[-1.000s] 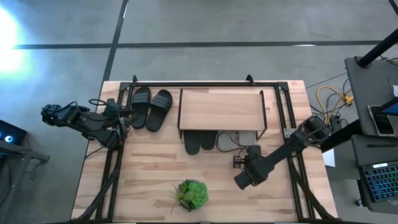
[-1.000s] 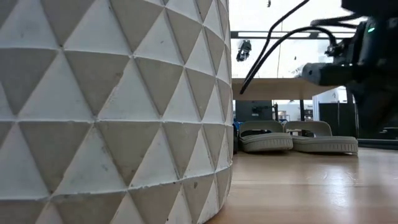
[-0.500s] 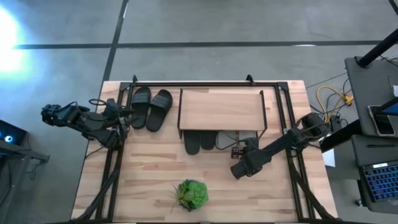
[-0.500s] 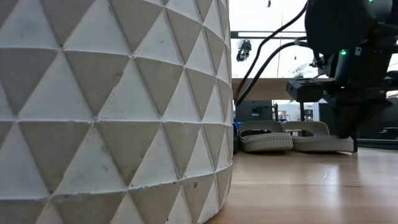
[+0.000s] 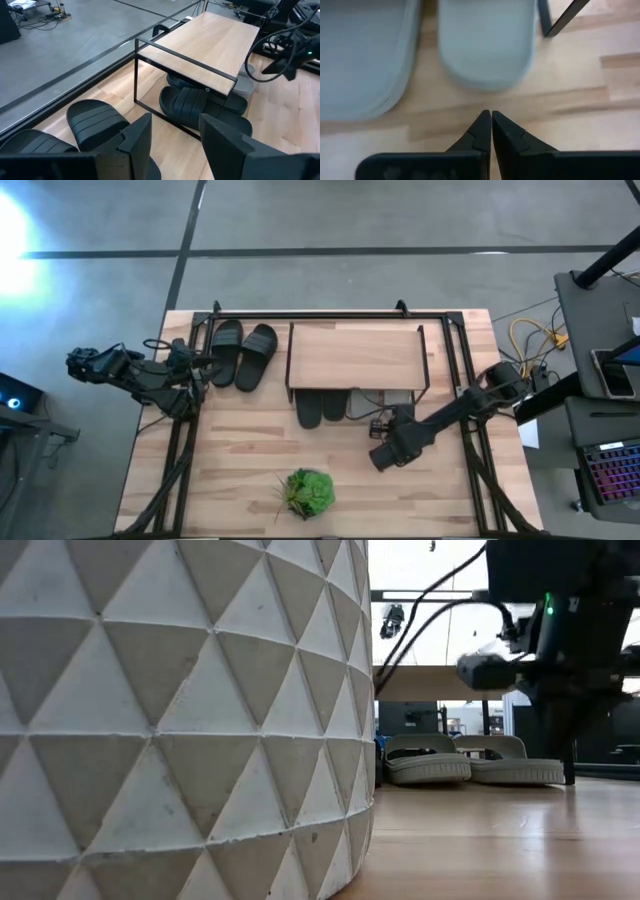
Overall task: Pick and place slides into the shelf
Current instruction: Adjust the black and gray slides under the shelf
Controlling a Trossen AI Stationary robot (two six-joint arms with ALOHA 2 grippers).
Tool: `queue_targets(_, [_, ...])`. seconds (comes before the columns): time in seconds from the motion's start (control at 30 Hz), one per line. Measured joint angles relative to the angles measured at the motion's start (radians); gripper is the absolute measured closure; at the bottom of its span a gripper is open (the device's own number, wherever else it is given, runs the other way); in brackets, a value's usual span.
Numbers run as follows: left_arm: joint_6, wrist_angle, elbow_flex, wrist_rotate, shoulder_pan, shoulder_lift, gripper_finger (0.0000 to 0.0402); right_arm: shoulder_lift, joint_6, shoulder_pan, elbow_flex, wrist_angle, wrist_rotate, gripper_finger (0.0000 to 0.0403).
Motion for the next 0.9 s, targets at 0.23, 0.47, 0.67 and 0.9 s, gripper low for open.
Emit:
queue_targets(0.23, [0.000,0.000,0.000,0.000,0.000,0.000,0.0252,0.000,-0.028,0.010,0.085,0.163,0.062,0.0394])
queue_targets(0.47, [0.004,0.000,0.000,0.000,0.000,0.000,0.0252,0.002,-0.152,-0.023,0.083,0.386,0.134,0.0394])
queue_targets(0.67, [0.004,0.000,0.000,0.000,0.000,0.000,0.0252,0.002,-0.167,-0.063,0.064,0.376,0.105,0.0394])
queue_targets(0.9, [0.005,-0.002,0.000,0.000,0.000,-0.001,0.0252,0.002,-0.237,-0.082,0.049,0.424,0.098,0.0394])
